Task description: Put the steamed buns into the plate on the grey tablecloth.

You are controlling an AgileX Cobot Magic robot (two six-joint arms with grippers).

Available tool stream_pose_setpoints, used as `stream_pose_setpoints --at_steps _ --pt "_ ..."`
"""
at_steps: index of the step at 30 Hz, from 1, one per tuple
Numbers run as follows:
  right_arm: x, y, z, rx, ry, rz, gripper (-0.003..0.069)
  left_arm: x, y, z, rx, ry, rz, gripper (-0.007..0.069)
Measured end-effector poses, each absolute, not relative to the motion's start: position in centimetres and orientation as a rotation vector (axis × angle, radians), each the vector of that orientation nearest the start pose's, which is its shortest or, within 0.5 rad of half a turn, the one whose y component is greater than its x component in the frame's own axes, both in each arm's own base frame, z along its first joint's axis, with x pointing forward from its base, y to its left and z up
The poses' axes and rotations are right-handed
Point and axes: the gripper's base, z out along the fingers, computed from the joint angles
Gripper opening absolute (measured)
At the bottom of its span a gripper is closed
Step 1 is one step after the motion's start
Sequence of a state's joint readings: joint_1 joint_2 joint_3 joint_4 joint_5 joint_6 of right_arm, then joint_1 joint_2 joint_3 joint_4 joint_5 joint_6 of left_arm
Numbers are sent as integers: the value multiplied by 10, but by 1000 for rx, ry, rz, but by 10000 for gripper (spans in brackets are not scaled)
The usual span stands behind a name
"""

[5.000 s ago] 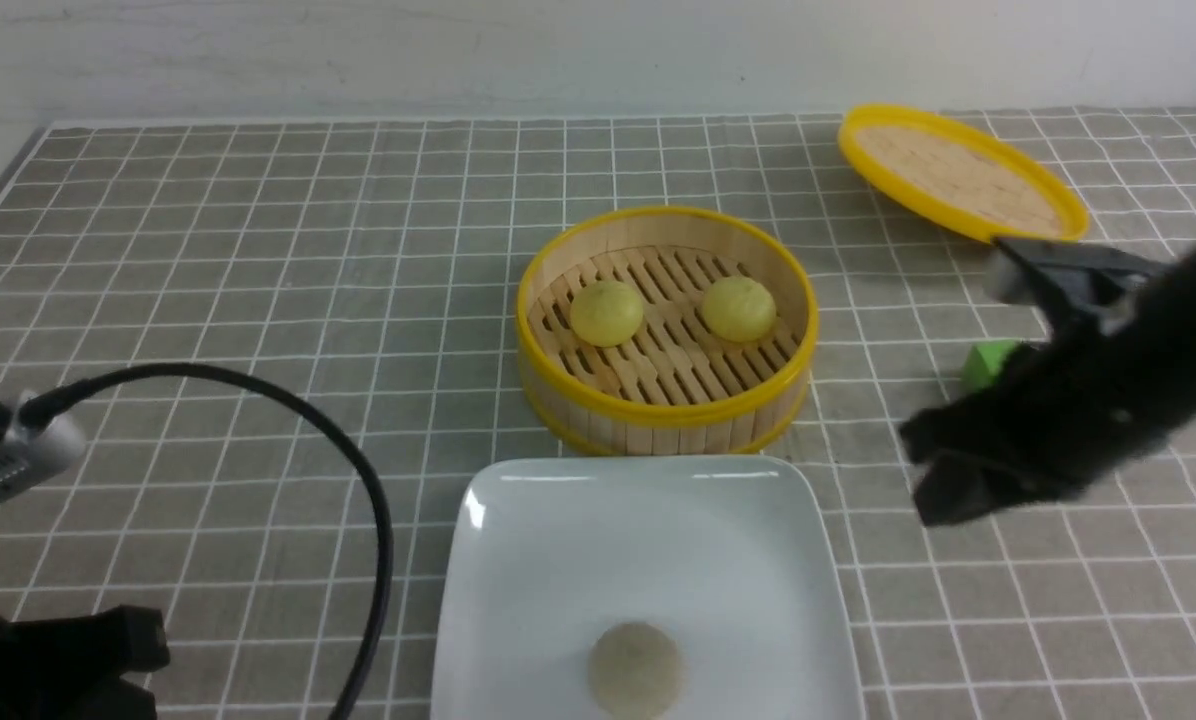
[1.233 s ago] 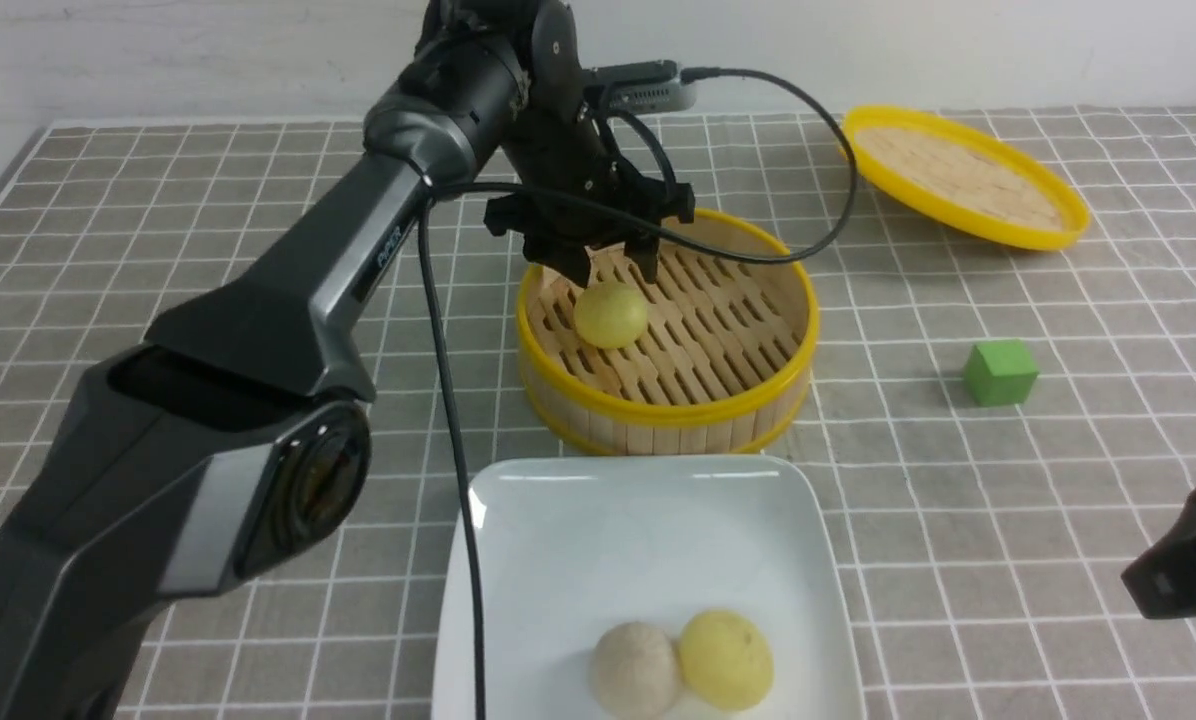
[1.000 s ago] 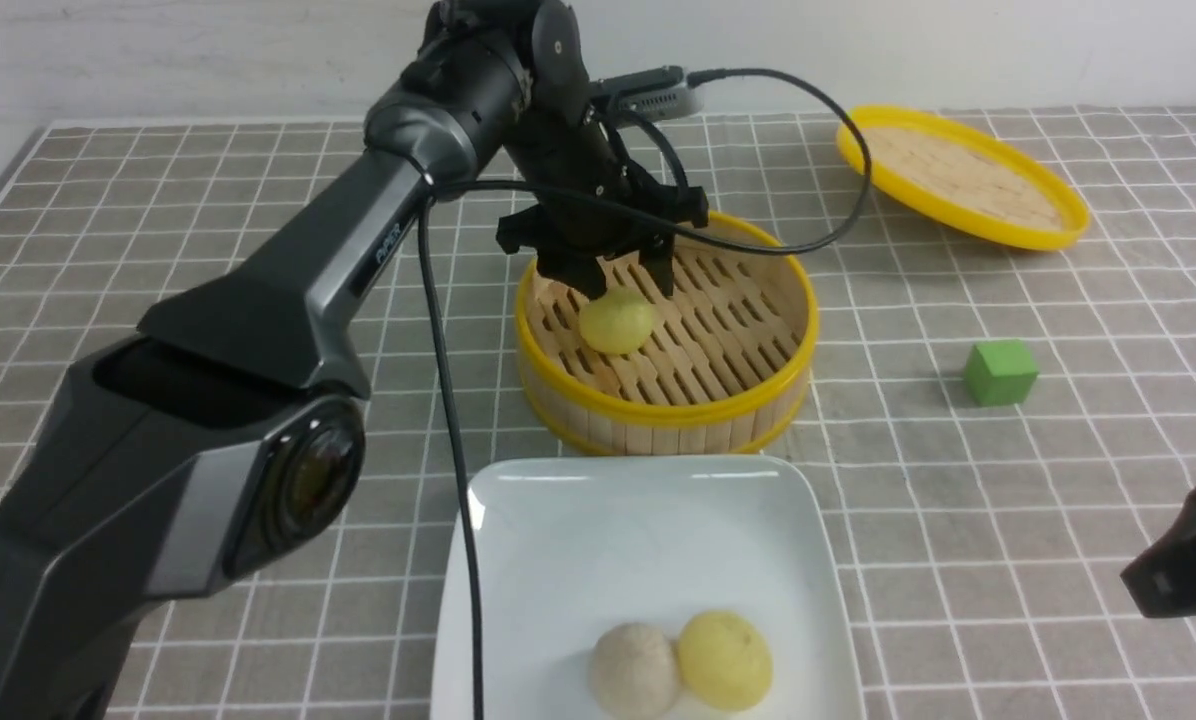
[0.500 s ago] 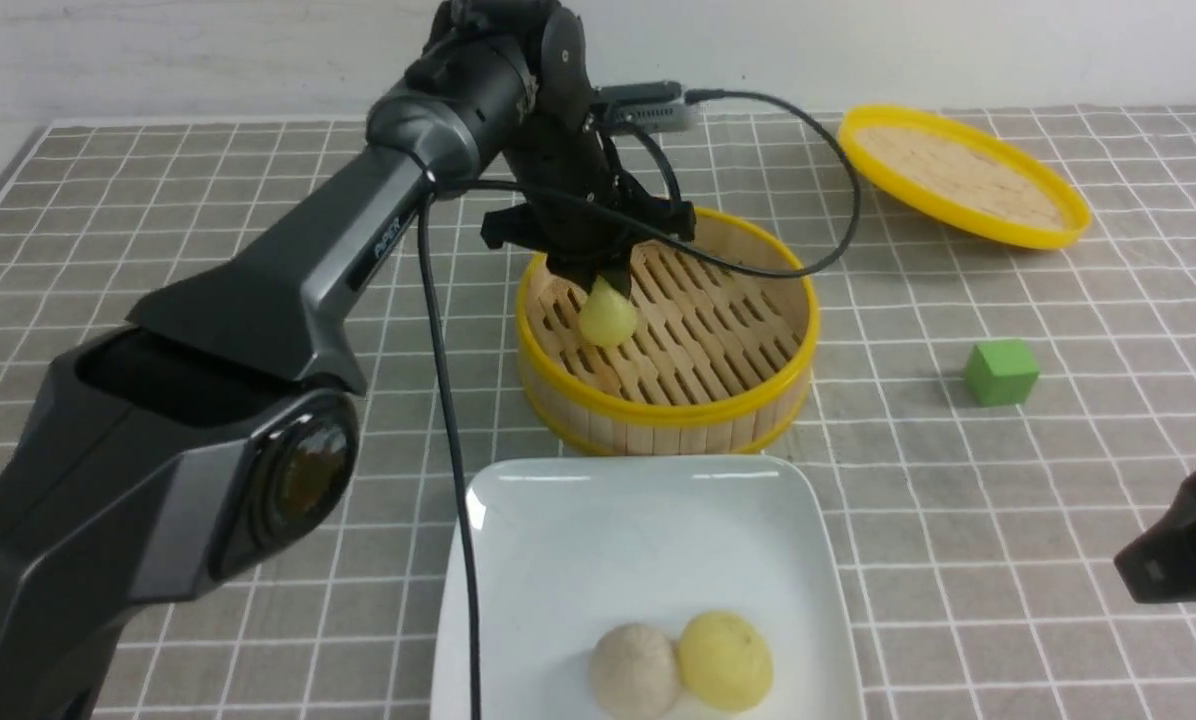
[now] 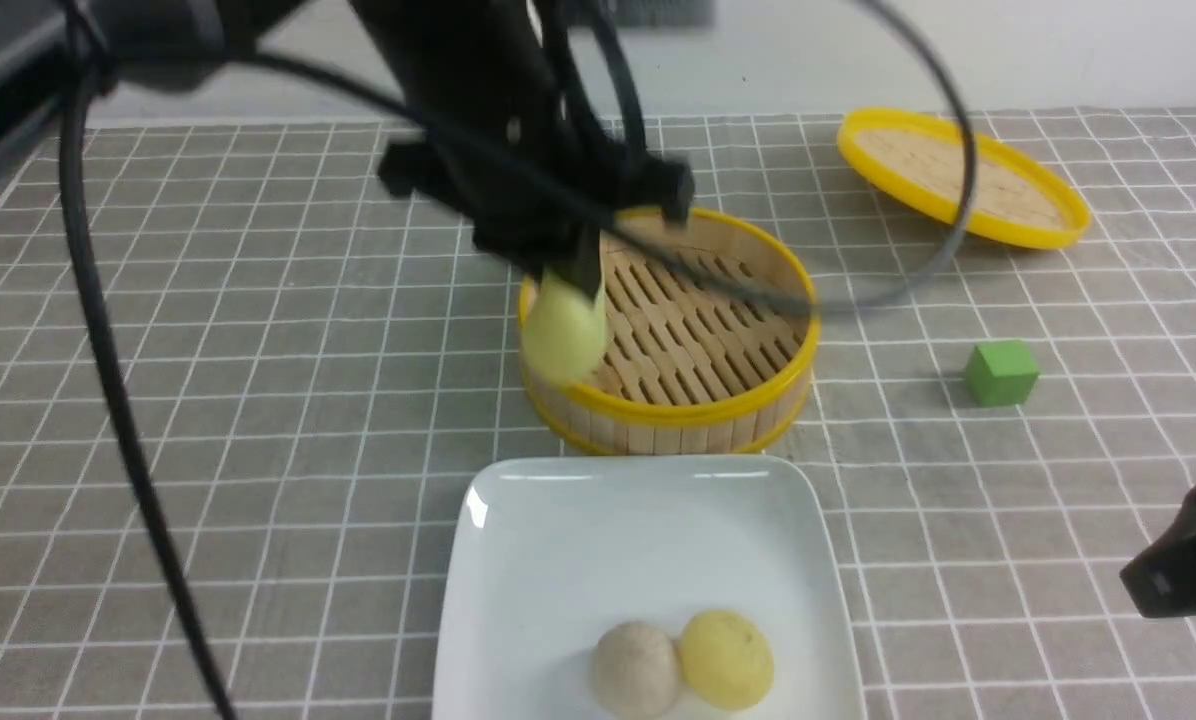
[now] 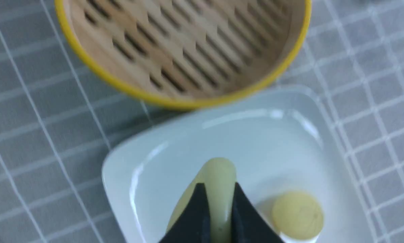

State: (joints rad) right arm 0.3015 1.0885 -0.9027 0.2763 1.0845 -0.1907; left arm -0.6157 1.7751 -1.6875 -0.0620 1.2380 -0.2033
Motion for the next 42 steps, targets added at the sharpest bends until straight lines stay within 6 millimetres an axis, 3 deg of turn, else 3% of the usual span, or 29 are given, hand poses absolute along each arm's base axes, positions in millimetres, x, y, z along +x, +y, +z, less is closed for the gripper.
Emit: stream_pose_setpoints --at_steps 2,6,9,11,15,18,19,20,23,24,28,31,34,42 --pt "174 78 307 -559 2694 413 11 287 -224 291 612 2875 -180 50" --pt "169 78 310 -558 2691 438 11 277 -230 242 608 2879 -117 115" --pt "160 75 317 -565 2665 439 11 280 -233 223 551 2876 -125 198" --pt "142 70 328 -579 2620 443 13 285 -237 213 510 2864 -135 300" --pt "106 59 348 -595 2510 445 15 288 -239 209 496 2854 -147 417" --pt "66 46 363 -547 2381 441 18 288 -239 209 494 2853 -149 479" --pt "64 45 363 -542 2372 441 18 288 -239 209 492 2853 -149 482" --pt "42 36 369 -482 2285 433 19 288 -239 210 491 2850 -151 492" --pt "21 26 371 -405 2170 419 20 287 -239 213 491 2843 -155 498" --pt "7 18 367 -344 2045 403 22 286 -237 218 491 2831 -159 501" --pt "2 11 347 -248 1772 390 25 284 -233 234 496 2787 -166 502" --pt "16 12 329 -194 1601 396 25 281 -231 244 492 2763 -182 500" --pt "28 14 316 -169 1547 395 25 281 -230 246 492 2760 -180 493" --pt "31 14 317 -155 1503 396 29 280 -230 247 492 2762 -178 454"
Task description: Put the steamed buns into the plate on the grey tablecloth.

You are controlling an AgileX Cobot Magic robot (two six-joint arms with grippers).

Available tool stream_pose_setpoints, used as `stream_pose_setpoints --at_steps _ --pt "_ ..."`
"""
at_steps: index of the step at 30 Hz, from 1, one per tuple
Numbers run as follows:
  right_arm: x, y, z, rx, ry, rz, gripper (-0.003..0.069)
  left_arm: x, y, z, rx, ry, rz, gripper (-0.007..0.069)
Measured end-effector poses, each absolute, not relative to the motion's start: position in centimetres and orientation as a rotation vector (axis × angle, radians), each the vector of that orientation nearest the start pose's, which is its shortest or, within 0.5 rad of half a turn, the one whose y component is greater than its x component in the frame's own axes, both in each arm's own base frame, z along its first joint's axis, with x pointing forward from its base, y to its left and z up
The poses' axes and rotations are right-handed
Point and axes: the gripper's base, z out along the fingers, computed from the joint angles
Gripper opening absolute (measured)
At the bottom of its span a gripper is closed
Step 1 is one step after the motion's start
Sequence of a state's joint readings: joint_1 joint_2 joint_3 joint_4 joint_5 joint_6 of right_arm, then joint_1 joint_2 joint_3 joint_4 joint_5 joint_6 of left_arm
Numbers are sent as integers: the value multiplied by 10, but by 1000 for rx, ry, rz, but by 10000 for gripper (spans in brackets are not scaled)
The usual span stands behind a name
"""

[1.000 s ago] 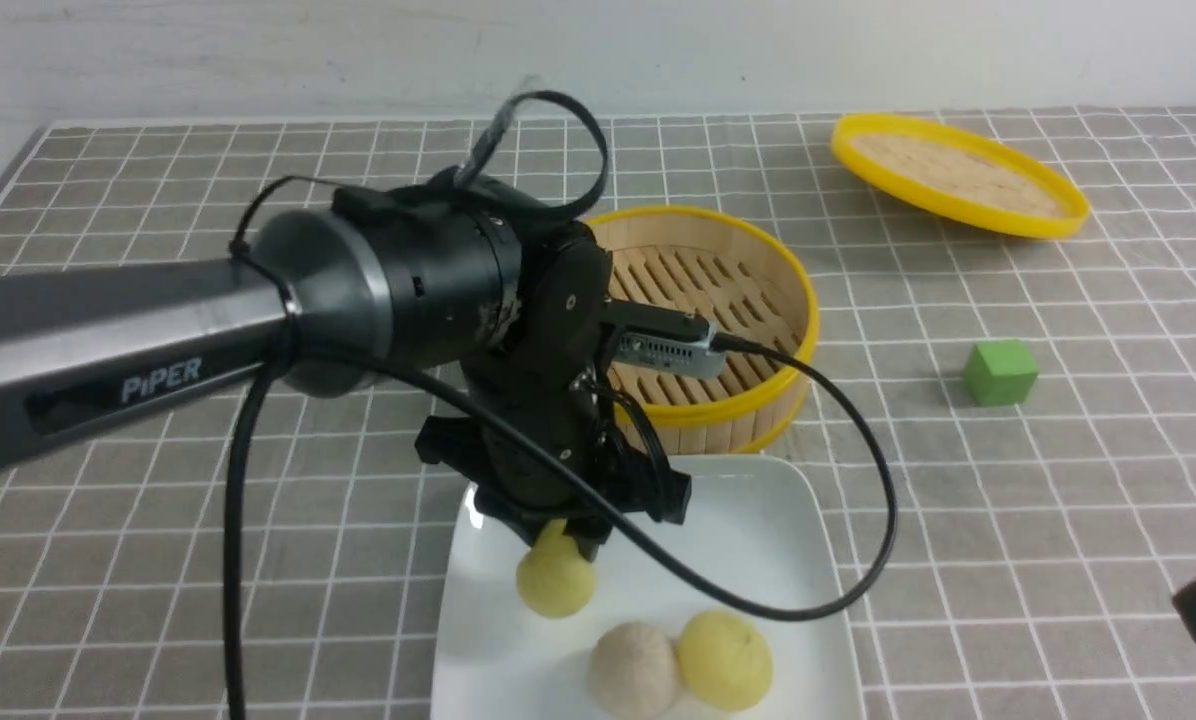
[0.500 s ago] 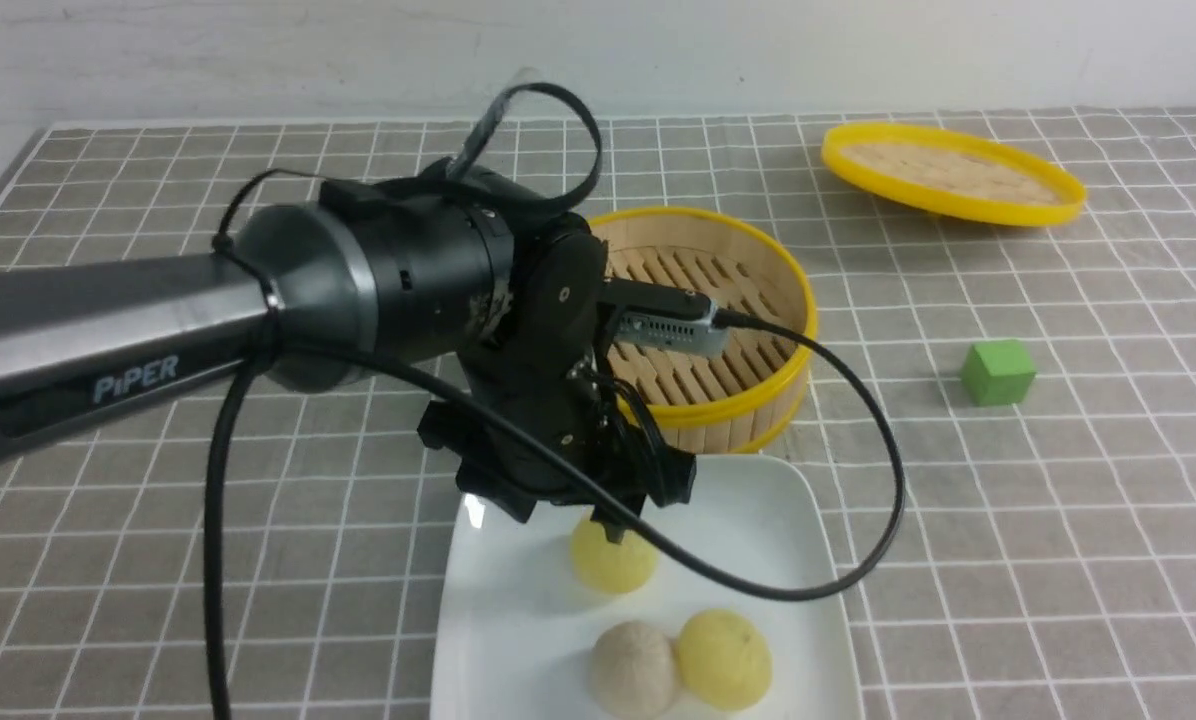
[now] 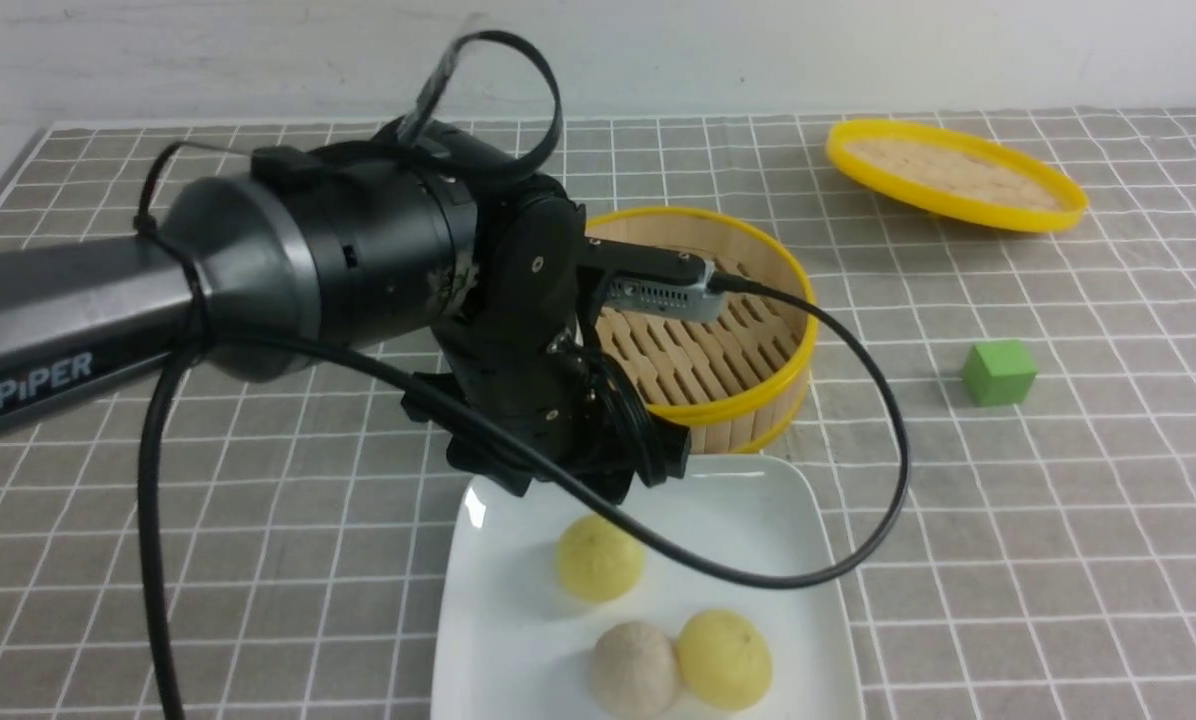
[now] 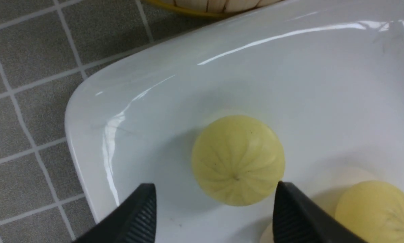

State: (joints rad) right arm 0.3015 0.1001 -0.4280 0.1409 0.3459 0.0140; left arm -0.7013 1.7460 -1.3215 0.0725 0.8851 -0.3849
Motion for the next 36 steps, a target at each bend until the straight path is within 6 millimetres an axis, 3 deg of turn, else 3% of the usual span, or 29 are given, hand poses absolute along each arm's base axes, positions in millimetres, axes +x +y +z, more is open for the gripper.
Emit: stream_pose_setpoints --at_steps 6,11,14,18,23,29,31,33,35,36 --pt "31 14 317 -155 1504 397 32 280 -230 247 488 2763 -179 364" --pt "31 14 317 -154 1504 397 32 280 -230 247 466 2765 -180 205" --pt "32 14 317 -154 1505 397 36 280 -229 248 464 2761 -172 51" --pt "33 15 314 -154 1508 396 40 278 -227 255 456 2746 -183 2" --pt "40 15 283 -131 1567 363 43 272 -220 278 450 2680 -212 2" --pt "48 8 218 -52 1704 181 51 266 -212 298 458 2611 -205 2" --pt "50 7 208 -44 1742 154 53 265 -211 302 456 2602 -210 2" --pt "51 5 186 -28 1837 107 57 257 -204 319 448 2560 -233 2" --pt "51 5 178 -30 1871 94 58 252 -199 328 444 2537 -240 2" --pt "51 4 175 -33 1884 78 60 243 -190 343 443 2507 -232 2"
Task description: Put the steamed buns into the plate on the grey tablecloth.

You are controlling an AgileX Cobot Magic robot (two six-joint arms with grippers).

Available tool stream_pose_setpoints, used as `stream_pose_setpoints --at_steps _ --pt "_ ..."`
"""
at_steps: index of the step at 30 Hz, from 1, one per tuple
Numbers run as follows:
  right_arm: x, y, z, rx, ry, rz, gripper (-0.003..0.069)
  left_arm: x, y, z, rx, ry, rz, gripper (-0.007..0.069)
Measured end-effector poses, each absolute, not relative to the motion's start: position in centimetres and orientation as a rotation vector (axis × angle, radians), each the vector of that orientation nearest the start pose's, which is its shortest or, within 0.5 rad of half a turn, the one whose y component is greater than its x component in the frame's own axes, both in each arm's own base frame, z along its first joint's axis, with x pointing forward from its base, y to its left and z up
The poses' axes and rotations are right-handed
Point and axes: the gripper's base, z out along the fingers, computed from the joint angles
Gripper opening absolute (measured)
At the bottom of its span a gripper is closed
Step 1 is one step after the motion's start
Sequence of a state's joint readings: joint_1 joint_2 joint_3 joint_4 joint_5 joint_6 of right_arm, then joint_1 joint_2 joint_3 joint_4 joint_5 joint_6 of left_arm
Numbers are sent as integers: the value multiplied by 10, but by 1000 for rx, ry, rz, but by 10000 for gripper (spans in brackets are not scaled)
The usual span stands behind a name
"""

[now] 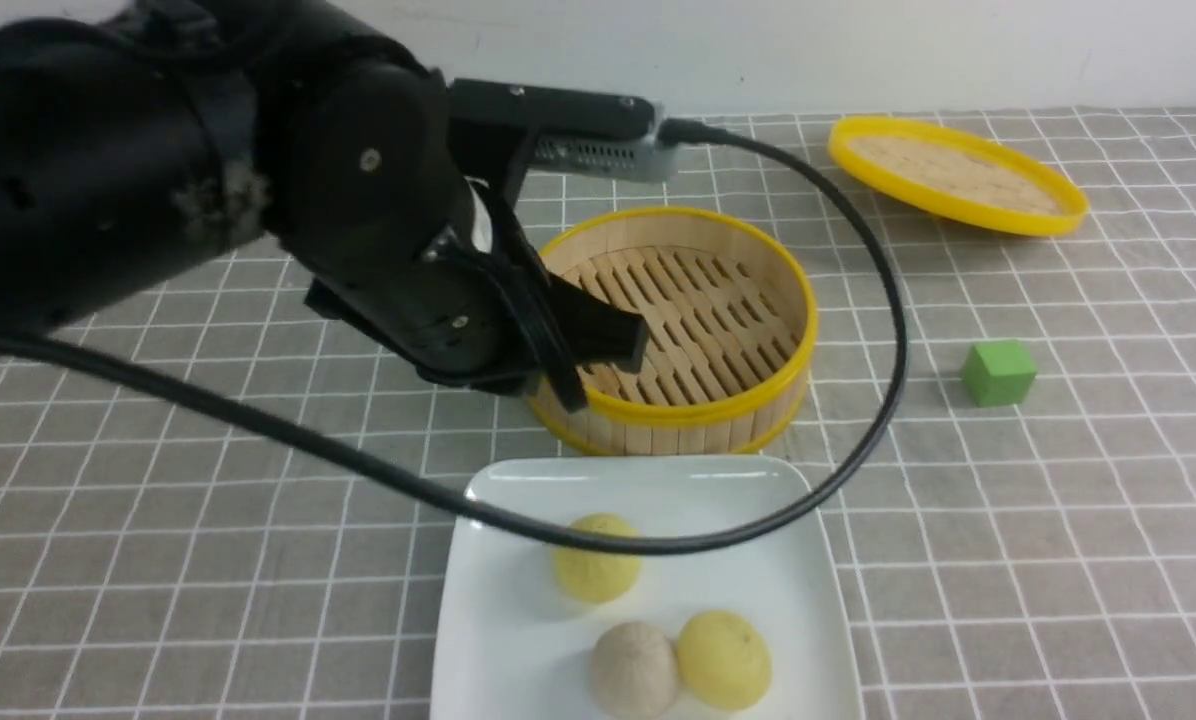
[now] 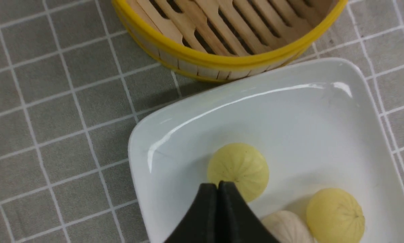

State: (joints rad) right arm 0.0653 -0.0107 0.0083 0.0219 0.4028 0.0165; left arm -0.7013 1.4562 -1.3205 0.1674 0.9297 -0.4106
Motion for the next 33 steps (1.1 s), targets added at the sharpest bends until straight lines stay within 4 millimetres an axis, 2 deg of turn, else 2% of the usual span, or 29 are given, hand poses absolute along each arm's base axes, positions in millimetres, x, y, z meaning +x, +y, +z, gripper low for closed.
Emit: stream_pose_setpoints --at_steps 2,5,7,8,10,13,14,16,17,20,25,29,33 --pt "51 4 175 -36 1883 71 62 234 -179 357 440 2483 -213 2" --pt "52 3 175 -48 1878 48 68 203 -142 389 417 2449 -100 2" --pt "52 3 175 -49 1879 42 73 186 -121 405 390 2427 -45 2" --pt "52 3 175 -49 1879 41 74 183 -118 406 386 2427 -33 2" --pt "52 3 175 -49 1879 38 78 157 -92 427 338 2353 -42 2" --pt "52 2 175 -46 1879 36 83 125 -65 433 284 2287 -104 2" --pt "52 2 175 -46 1879 36 84 121 -61 434 275 2276 -114 2" --pt "52 2 175 -46 1879 36 90 98 -43 419 252 2262 -153 2" --pt "52 2 175 -46 1879 36 90 97 -43 414 255 2268 -153 2" --pt "52 2 175 -46 1879 36 95 80 -32 376 272 2211 -216 2" --pt "52 2 175 -46 1879 36 100 78 -36 339 206 2120 -369 2" --pt "52 2 175 -46 1879 36 106 82 -43 323 168 2086 -452 3" --pt "52 2 175 -46 1879 35 111 84 -45 307 165 2121 -440 10"
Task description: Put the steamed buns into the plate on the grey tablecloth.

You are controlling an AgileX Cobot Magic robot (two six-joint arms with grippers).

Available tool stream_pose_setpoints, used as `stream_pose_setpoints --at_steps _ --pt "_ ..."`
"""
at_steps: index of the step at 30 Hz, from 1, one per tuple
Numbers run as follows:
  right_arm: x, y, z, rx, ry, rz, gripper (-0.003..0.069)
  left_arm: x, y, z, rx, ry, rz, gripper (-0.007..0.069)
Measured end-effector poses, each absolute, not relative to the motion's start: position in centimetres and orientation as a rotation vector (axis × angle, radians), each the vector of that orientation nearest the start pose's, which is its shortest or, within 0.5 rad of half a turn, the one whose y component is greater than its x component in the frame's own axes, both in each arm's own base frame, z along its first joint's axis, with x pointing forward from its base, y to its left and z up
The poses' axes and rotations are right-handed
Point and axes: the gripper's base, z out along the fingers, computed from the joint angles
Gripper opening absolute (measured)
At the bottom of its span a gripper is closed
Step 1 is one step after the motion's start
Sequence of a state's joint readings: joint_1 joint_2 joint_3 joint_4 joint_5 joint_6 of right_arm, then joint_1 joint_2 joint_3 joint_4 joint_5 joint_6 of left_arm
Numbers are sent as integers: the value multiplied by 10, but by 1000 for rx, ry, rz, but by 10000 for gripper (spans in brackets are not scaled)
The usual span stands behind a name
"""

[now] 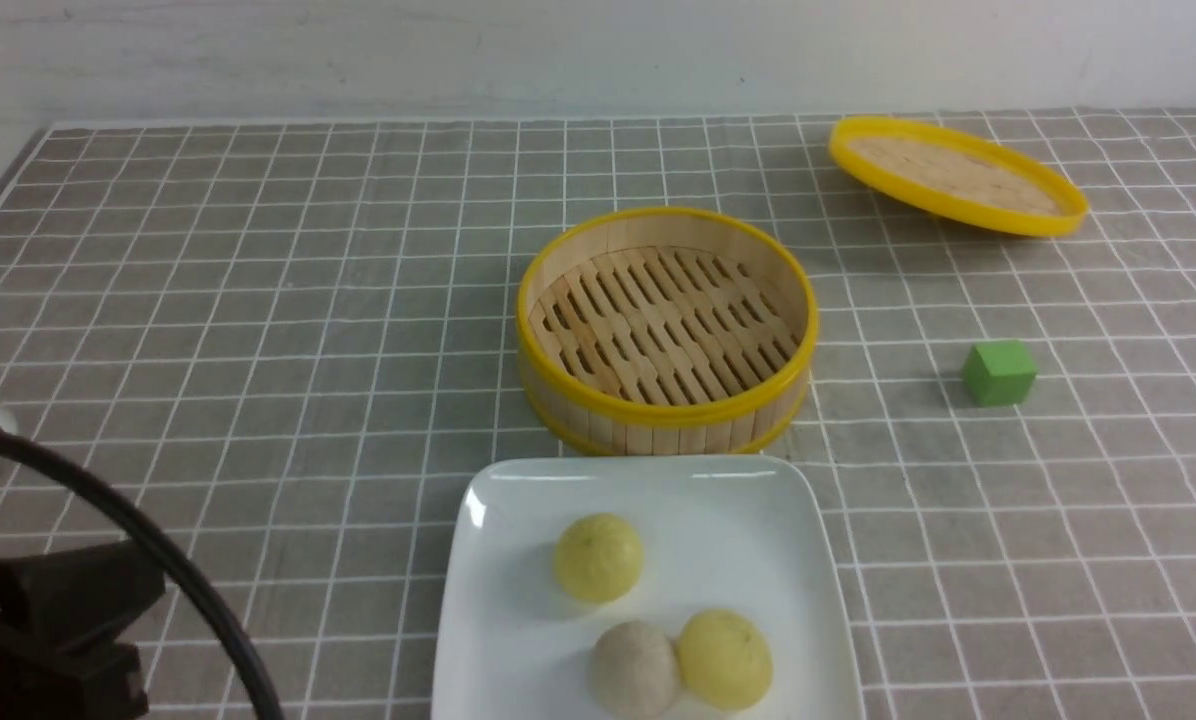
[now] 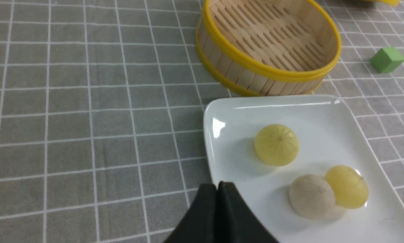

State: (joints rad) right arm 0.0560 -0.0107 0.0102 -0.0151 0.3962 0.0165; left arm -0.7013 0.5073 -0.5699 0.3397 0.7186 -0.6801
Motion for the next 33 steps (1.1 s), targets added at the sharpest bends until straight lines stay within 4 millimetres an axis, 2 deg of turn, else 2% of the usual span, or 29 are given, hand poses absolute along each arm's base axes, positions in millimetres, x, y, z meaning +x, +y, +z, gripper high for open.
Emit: stream_pose_setpoints --at_steps 7,13,16,17,18,21,22,23,30,33 --pt "52 2 175 -47 1879 34 119 84 -43 299 130 2159 -417 15" --pt "52 2 175 -47 1879 33 128 89 -53 296 173 2019 -528 20" --pt "52 2 175 -47 1879 33 132 89 -53 282 196 1942 -552 23" --pt "52 2 175 -47 1879 33 133 88 -49 271 161 1934 -546 24" --pt "52 2 175 -47 1879 33 134 88 -47 270 162 1927 -539 24" --pt "52 2 175 -47 1879 33 137 81 -27 237 33 1900 -418 31" --pt "52 2 175 -47 1879 33 137 81 -26 236 28 1897 -407 31" --pt "52 2 175 -47 1879 33 137 76 -17 222 -3 1886 -315 32" --pt "52 2 175 -47 1879 33 144 57 1 183 -116 1827 -94 36" --pt "52 2 175 -47 1879 33 144 53 3 174 -105 1854 -47 38"
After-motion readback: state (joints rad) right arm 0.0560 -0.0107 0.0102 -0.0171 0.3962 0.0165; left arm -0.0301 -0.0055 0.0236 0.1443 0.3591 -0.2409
